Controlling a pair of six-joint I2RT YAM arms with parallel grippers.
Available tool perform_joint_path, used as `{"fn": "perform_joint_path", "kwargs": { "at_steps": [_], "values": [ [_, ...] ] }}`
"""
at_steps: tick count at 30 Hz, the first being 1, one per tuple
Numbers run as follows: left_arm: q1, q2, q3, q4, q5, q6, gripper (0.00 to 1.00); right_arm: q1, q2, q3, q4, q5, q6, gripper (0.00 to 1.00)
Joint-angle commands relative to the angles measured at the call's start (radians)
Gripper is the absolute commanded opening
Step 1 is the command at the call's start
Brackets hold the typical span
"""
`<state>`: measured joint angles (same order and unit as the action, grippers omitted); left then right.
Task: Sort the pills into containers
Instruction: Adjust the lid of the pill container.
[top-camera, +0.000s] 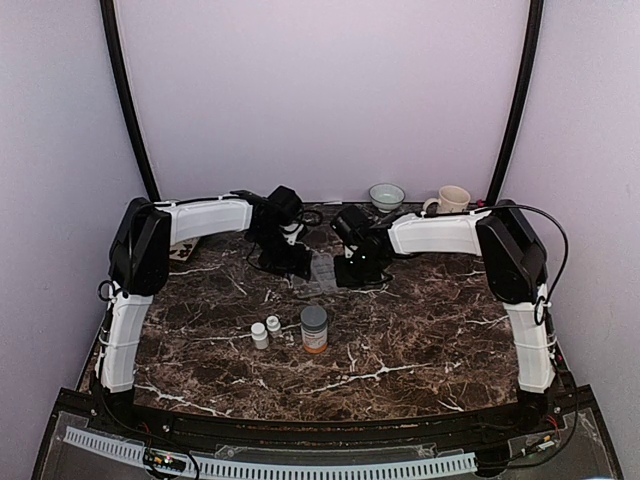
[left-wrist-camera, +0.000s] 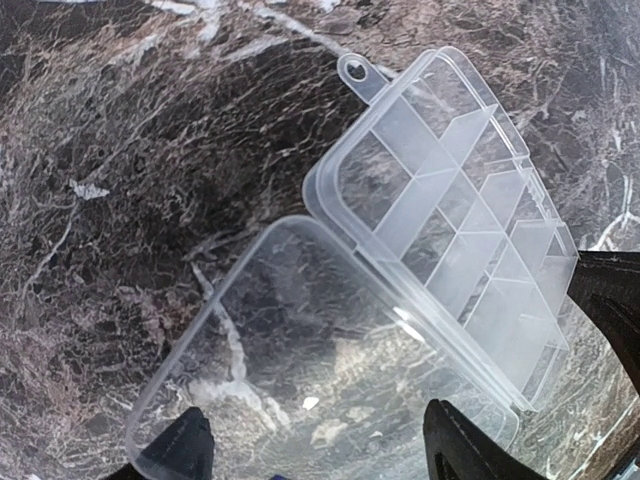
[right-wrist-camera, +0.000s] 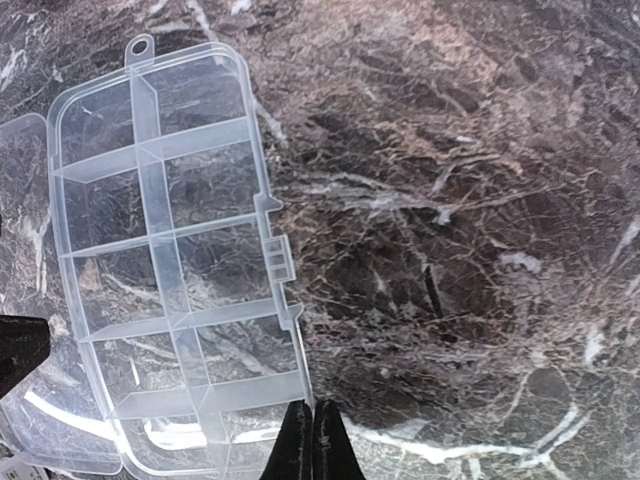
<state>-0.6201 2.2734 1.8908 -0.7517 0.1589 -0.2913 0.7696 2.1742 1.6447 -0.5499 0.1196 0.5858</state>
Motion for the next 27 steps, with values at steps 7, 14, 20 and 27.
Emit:
{"fn": "perform_joint_path", "kwargs": {
  "at_steps": [7, 14, 20, 27],
  "values": [
    [0.028, -0.064, -0.069, 0.044, -0.058, 0.025, 0.75, -0.009, 0.038, 0.025, 0.056, -0.026, 0.066, 0.00],
    [0.059, -0.086, -0.121, 0.078, -0.076, 0.031, 0.75, -0.005, 0.038, 0.037, 0.054, -0.019, 0.092, 0.00],
    [0.071, -0.086, -0.129, 0.121, -0.069, 0.061, 0.75, 0.018, 0.039, 0.028, 0.053, -0.012, 0.123, 0.02],
    [0.077, -0.069, -0.124, 0.159, -0.033, 0.074, 0.75, 0.043, 0.023, -0.017, 0.066, -0.012, 0.160, 0.17]
  ]
}}
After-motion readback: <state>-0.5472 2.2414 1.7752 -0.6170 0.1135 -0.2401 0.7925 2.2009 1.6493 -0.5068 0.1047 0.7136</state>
